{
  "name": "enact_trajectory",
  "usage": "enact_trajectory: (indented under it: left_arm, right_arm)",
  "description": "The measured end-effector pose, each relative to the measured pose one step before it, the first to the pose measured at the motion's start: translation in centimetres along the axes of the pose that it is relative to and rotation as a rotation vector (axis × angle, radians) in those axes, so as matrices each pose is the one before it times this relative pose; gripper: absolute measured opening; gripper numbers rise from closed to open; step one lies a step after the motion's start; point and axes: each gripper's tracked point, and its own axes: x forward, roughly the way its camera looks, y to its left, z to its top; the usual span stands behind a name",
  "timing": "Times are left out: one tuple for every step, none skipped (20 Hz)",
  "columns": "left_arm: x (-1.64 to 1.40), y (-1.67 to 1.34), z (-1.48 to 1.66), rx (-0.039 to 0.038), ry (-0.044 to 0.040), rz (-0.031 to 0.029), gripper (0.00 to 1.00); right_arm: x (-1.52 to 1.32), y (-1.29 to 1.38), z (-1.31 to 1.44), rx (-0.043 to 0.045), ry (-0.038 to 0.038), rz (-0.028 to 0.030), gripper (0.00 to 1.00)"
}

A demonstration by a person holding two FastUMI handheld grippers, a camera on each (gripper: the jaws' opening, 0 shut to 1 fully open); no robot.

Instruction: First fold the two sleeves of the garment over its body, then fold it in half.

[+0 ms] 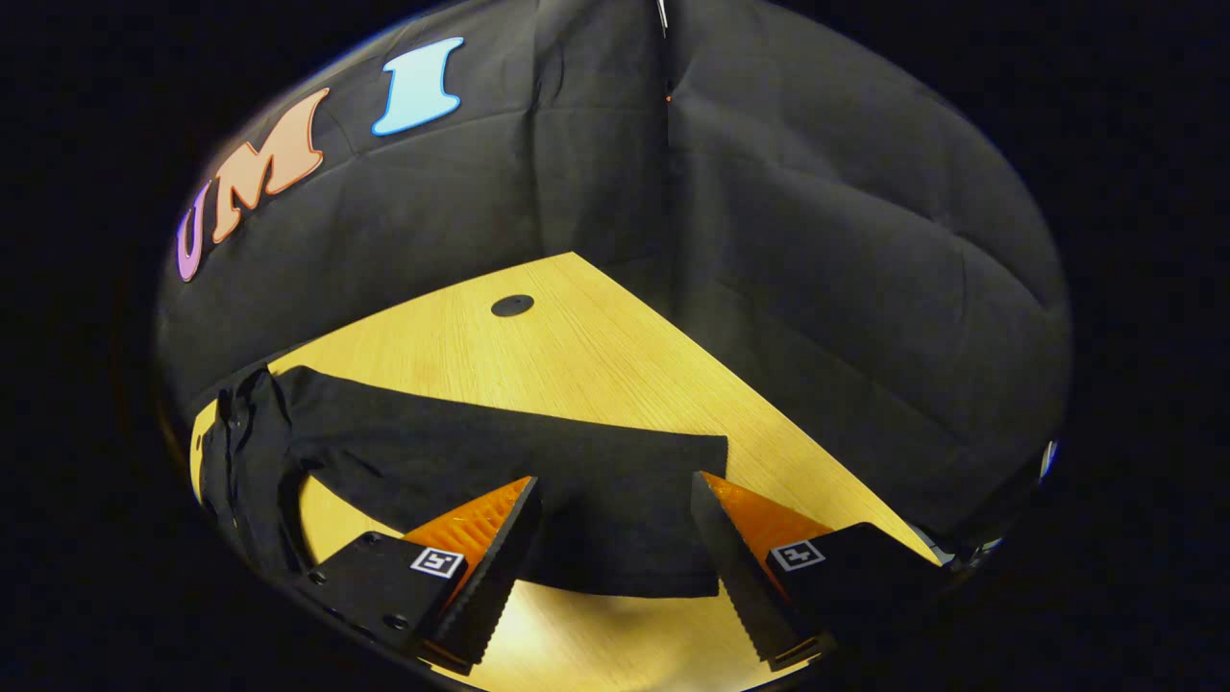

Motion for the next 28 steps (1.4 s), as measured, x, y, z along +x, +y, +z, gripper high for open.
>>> enact_trajectory:
  left_arm:
    - [-0.045,-0.352,0.033,-0.00231,-0.00127,-0.00974,0.94]
    - [-0.03,-0.263,-0.079,0.00061,0.00067,-0.00753,0.94]
    - [0.154,-0.185,-0.01,0.00255,0.00148,-0.00554,0.94]
    - [0.019,-0.199,-0.135,0.00287,-0.00067,-0.0062,0.93]
    - [0.114,-0.162,0.086,0.00393,0.00138,-0.00323,0.93]
    - [-0.13,0.013,-0.029,0.00504,0.00196,0.00045,0.93]
    - [0.035,-0.099,0.268,0.00466,-0.00601,-0.00215,0.93]
    - [-0.022,-0.095,0.245,0.00377,-0.00692,-0.00318,0.93]
    - [0.01,-0.117,0.117,0.00363,-0.00274,-0.00389,0.94]
    - [0.081,-0.105,-0.152,0.00444,0.00306,-0.00547,0.93]
    - [0.021,-0.045,-0.202,0.00413,0.00527,-0.00242,0.93]
    - [0.101,-0.143,-0.064,0.00172,0.00276,-0.00649,0.94]
    - [0.026,-0.154,0.026,-0.0008,0.00005,-0.00615,0.94]
    - [0.036,-0.009,0.083,-0.00241,-0.00271,-0.00429,0.94]
    - [0.095,-0.183,0.05,-0.00112,-0.00232,-0.006,0.94]
    - [0.056,-0.038,-0.137,0.00132,0.00202,-0.00254,0.94]
    - [0.033,-0.043,-0.07,0.0012,0.00167,-0.00102,0.94]
    - [0.115,-0.031,0.06,-0.00068,0.00022,-0.00241,0.94]
    - [-0.008,-0.165,0.101,0.0007,-0.00013,-0.00351,0.94]
    - [-0.037,-0.145,0.011,0.00056,-0.00214,-0.00329,0.94]
    - [0.079,-0.128,0.119,-0.00126,-0.00314,-0.00444,0.94]
    - [-0.072,-0.058,0.088,-0.00052,-0.00214,-0.00365,0.94]
    - [-0.049,-0.052,0.021,-0.00029,-0.00054,-0.00234,0.94]
    - [-0.07,0.107,-0.169,-0.00098,0.00029,0.0004,0.94]
    - [-0.014,0.119,-0.013,-0.00386,0.00061,0.0008,0.94]
    - [-0.156,0.048,-0.117,-0.0035,0.0028,0.00065,0.94]
    - [-0.036,0.132,-0.108,-0.00392,0.0019,0.00001,0.94]
    - [-0.015,0.059,-0.154,-0.00261,0.00311,0.00044,0.94]
  right_arm:
    - [0.522,-0.076,-0.3,0.00592,0.00745,-0.0003,0.98]
    - [0.387,-0.135,-0.342,0.00684,0.00853,-0.00171,0.98]
    - [0.243,-0.119,-0.249,0.00316,0.00876,-0.00199,0.99]
    - [0.255,-0.144,-0.334,0.0011,0.00945,-0.00221,0.99]
    - [0.119,-0.005,-0.559,-0.00101,0.01863,0.00528,0.99]
    - [-0.051,-0.013,-0.467,-0.01495,0.00981,-0.00396,0.99]
    - [0.058,-0.005,0.368,-0.01952,-0.0211,-0.00178,1.0]
    - [-0.105,0.103,-0.298,-0.02114,0.00769,-0.00094,1.0]
    - [0.052,0.028,0.085,-0.00942,-0.00787,-0.0002,1.0]
    - [0.186,0.031,-0.044,0.00699,-0.0009,0.00236,1.0]
    - [-0.057,0.074,-0.007,0.01052,-0.00047,0.0034,1.0]
    - [0.022,0.019,0.134,-0.00438,-0.00612,0.0019,1.0]
    - [-0.12,-0.106,-0.057,-0.01084,-0.00023,0.00176,0.99]
    - [0.081,0.176,0.078,-0.00489,-0.00125,0.0093,0.99]
    - [-0.125,0.252,0.141,-0.00538,0.00157,0.00766,0.96]
    - [0.271,0.407,0.002,-0.0086,-0.00199,0.0052,0.91]
    - [0.115,0.388,0.028,-0.00544,0.00039,0.00776,0.82]
    - [-0.065,0.328,-0.055,-0.00555,-0.00129,0.00255,0.77]
    - [-0.069,0.425,0.08,-0.00761,-0.00273,0.00831,0.69]
    - [0.11,0.403,0.02,-0.00947,-0.00186,0.00503,0.6]
    - [-0.046,0.417,0.094,-0.00809,-0.00226,0.00639,0.44]
    - [-0.036,0.381,0.05,-0.00371,0.00083,0.00338,0.38]
    - [-0.033,0.065,-0.043,-0.00303,-0.00162,-0.00722,0.21]
    - [-0.079,-0.032,-0.094,0.00031,0.00093,0.00943,0.18]
    - [-0.122,0.126,-0.138,0.00842,0.00718,0.00033,0.14]
    - [-0.057,-0.171,0.011,0.00719,0.00095,0.00366,0.1]
    - [-0.051,0.109,0.011,0.00829,0.00833,0.00136,0.07]
    - [-0.096,-0.126,-0.133,0.00649,0.00759,-0.00341,0.06]
